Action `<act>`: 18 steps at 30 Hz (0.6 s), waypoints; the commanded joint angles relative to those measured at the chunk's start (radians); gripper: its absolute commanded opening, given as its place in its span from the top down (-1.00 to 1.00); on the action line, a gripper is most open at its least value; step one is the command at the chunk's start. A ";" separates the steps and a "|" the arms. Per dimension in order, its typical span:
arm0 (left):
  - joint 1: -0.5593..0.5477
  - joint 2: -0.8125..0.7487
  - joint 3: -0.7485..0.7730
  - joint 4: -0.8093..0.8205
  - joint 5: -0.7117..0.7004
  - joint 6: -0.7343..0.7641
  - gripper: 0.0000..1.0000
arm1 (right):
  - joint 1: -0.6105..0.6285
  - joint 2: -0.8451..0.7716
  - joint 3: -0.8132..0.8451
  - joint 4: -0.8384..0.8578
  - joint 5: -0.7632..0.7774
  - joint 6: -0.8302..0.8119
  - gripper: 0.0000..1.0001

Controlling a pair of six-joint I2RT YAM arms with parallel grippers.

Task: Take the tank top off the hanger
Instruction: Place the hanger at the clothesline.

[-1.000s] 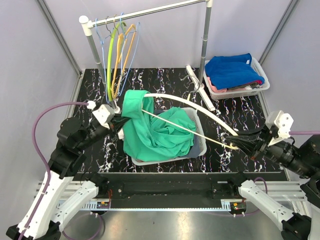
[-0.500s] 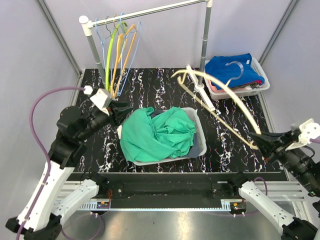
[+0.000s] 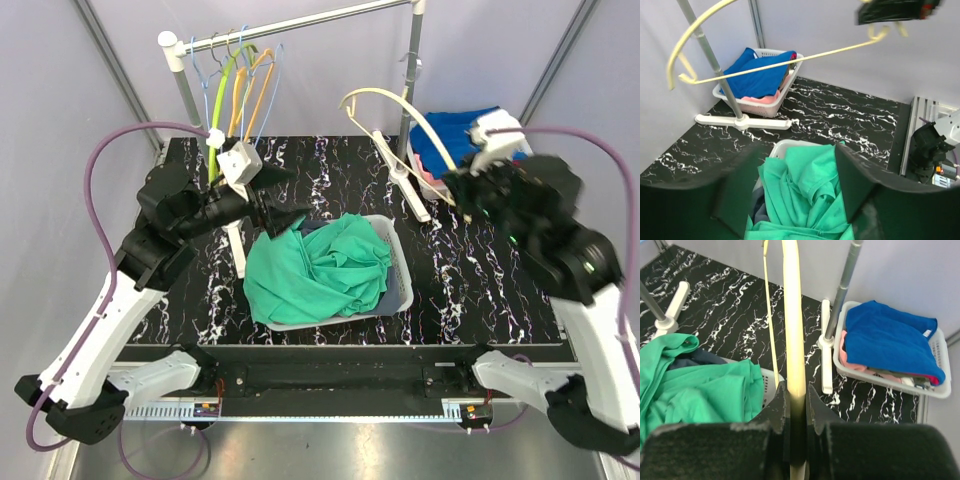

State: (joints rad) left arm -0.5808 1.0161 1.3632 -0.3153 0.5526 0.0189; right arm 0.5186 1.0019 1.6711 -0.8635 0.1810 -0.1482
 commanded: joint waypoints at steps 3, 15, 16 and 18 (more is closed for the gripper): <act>-0.002 -0.079 -0.070 -0.086 -0.066 0.171 -0.98 | 0.001 0.147 0.084 0.230 0.005 -0.077 1.00; -0.002 -0.060 0.040 -0.413 -0.086 0.343 -0.98 | 0.000 0.308 0.187 0.389 -0.113 -0.083 1.00; -0.002 -0.071 0.034 -0.415 -0.091 0.348 -0.98 | 0.001 0.322 0.203 0.389 -0.115 -0.085 1.00; -0.002 -0.076 0.033 -0.427 -0.097 0.351 -0.98 | 0.000 0.342 0.225 0.383 -0.118 -0.094 1.00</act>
State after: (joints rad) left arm -0.5812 0.9760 1.3636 -0.7074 0.4732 0.3164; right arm 0.5186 1.3247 1.8156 -0.6098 0.1009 -0.2207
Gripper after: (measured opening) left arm 0.985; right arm 0.092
